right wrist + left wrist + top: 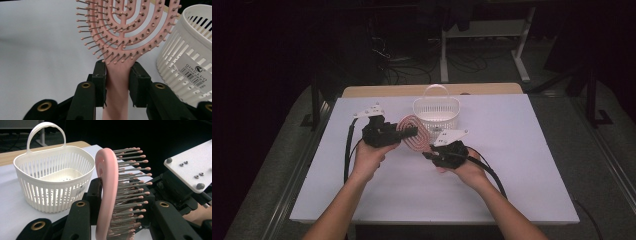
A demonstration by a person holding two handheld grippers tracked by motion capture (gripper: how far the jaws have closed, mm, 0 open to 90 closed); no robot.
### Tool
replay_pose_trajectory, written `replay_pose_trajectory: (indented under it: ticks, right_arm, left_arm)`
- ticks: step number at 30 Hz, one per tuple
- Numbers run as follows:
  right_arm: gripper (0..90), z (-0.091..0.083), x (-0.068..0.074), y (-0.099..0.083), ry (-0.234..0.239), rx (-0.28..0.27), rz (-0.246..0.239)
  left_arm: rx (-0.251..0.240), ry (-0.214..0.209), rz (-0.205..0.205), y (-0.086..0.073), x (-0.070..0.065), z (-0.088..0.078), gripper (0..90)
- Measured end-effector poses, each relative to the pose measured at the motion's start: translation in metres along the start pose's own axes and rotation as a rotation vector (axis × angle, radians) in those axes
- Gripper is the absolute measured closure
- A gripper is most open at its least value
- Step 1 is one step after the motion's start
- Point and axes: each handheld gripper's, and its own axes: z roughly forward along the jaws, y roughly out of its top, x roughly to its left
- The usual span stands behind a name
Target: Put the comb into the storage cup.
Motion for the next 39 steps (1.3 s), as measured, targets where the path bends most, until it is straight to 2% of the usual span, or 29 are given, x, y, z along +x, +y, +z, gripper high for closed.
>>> replay_pose_trajectory:
  ticks: [11, 18, 29, 39]
  right_arm:
    - [64.1, -0.002, 0.0, 0.001, 0.004, -0.015, 0.001]
    - [54.6, -0.003, -0.002, 0.001, 0.014, -0.026, 0.028]
    - [45.4, -0.008, -0.007, 0.001, 0.05, -0.04, 0.074]
    - [39.6, -0.012, -0.012, -0.003, 0.048, -0.032, 0.082]
  left_arm:
    - [-0.009, 0.009, 0.018, 0.0, -0.003, 0.0, 64.8]
    - [-0.017, 0.015, 0.025, 0.0, -0.002, -0.001, 64.9]
    - [-0.041, 0.038, 0.024, 0.004, 0.004, -0.013, 65.0]
    - [-0.062, 0.056, 0.021, 0.007, 0.009, -0.024, 65.0]
